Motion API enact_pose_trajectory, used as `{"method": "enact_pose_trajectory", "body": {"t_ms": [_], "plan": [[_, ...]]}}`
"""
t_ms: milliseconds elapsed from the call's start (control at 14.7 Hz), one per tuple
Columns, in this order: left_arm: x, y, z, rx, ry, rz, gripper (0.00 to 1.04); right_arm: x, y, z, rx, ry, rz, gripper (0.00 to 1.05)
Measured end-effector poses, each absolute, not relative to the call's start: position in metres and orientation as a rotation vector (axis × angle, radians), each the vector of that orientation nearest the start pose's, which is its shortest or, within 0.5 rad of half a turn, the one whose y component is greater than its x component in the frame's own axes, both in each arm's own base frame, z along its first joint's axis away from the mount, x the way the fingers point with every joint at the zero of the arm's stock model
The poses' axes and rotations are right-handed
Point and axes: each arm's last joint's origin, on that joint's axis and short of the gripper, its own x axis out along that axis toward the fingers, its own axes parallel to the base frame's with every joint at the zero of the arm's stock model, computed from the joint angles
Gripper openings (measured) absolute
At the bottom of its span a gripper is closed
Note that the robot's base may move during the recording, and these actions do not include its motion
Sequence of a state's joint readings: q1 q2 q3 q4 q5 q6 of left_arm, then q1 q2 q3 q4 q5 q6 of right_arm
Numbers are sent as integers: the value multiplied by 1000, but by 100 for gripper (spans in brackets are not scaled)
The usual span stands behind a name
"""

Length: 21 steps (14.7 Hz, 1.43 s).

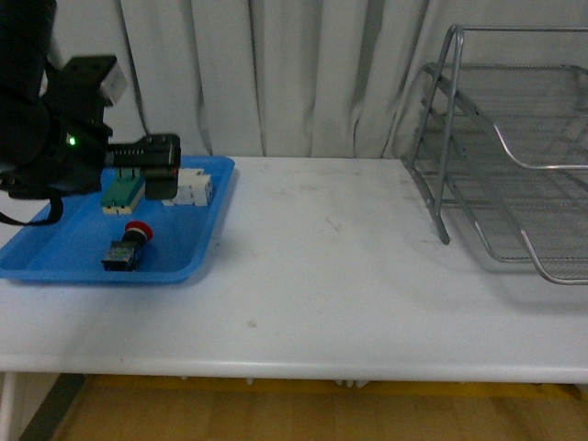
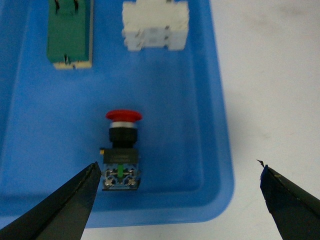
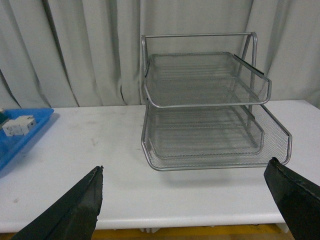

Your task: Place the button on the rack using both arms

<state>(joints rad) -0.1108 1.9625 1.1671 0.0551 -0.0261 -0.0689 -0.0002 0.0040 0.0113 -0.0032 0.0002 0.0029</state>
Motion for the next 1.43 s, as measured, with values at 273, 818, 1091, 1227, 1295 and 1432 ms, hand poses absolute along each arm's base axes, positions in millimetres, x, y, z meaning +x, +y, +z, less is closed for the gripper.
{"method": "enact_pose_trajectory", "body": {"t_ms": [273, 818, 1091, 1227, 1295, 1432], "plan": [[425, -30, 116, 56, 847, 26, 98, 97, 0, 167, 3, -4, 0, 98], [448, -16, 90, 18, 892, 41, 98, 97, 0, 167, 3, -4, 0, 98], [456, -14, 68, 33, 918, 41, 98, 97, 0, 167, 3, -4, 0, 98], [455, -13, 60, 58, 941, 38, 96, 97, 0, 167, 3, -4, 0, 98], [455, -14, 61, 62, 936, 39, 85, 97, 0, 167, 3, -4, 0, 98], [457, -14, 62, 67, 930, 38, 59, 97, 0, 167, 3, -4, 0, 98]]}}
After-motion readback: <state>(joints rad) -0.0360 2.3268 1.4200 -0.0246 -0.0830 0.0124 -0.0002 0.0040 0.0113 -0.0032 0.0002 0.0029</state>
